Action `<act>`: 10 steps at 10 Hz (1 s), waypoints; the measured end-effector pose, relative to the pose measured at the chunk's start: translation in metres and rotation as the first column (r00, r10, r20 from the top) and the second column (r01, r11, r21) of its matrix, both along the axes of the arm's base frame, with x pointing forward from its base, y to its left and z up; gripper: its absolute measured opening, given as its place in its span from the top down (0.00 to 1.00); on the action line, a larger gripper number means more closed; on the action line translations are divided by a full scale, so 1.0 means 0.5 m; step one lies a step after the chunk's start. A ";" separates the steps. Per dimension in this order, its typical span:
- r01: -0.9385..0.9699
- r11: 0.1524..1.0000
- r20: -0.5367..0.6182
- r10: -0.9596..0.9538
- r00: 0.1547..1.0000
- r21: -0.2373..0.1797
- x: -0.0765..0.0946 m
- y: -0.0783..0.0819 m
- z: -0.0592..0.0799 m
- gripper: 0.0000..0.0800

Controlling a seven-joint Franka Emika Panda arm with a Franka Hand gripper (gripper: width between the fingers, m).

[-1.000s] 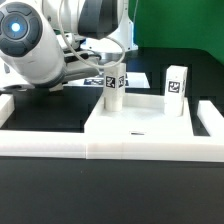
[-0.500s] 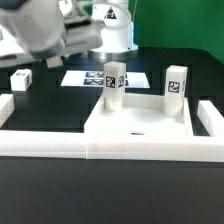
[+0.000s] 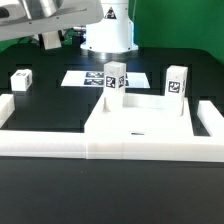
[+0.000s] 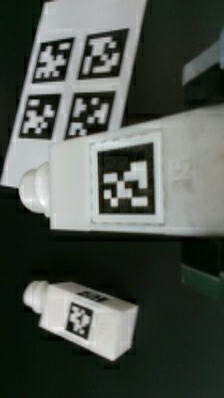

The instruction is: Assemble square table

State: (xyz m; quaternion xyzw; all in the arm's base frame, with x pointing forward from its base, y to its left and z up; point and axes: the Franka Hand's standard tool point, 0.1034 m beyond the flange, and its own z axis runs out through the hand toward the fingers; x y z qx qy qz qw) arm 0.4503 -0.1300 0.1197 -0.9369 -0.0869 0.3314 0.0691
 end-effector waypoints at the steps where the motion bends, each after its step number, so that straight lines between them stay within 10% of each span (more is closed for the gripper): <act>1: 0.010 1.000 0.058 -0.010 0.998 0.007 0.050 0.021 0.035 0.64; 5: 0.063 0.998 0.337 -0.052 0.940 -0.020 0.242 0.111 0.152 0.64; 10: 0.070 0.998 0.631 -0.051 0.775 -0.005 0.255 0.090 0.145 0.64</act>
Offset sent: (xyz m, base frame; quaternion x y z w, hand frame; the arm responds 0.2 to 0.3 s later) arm 0.0963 0.0621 0.0646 0.0214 0.2046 0.0510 0.9773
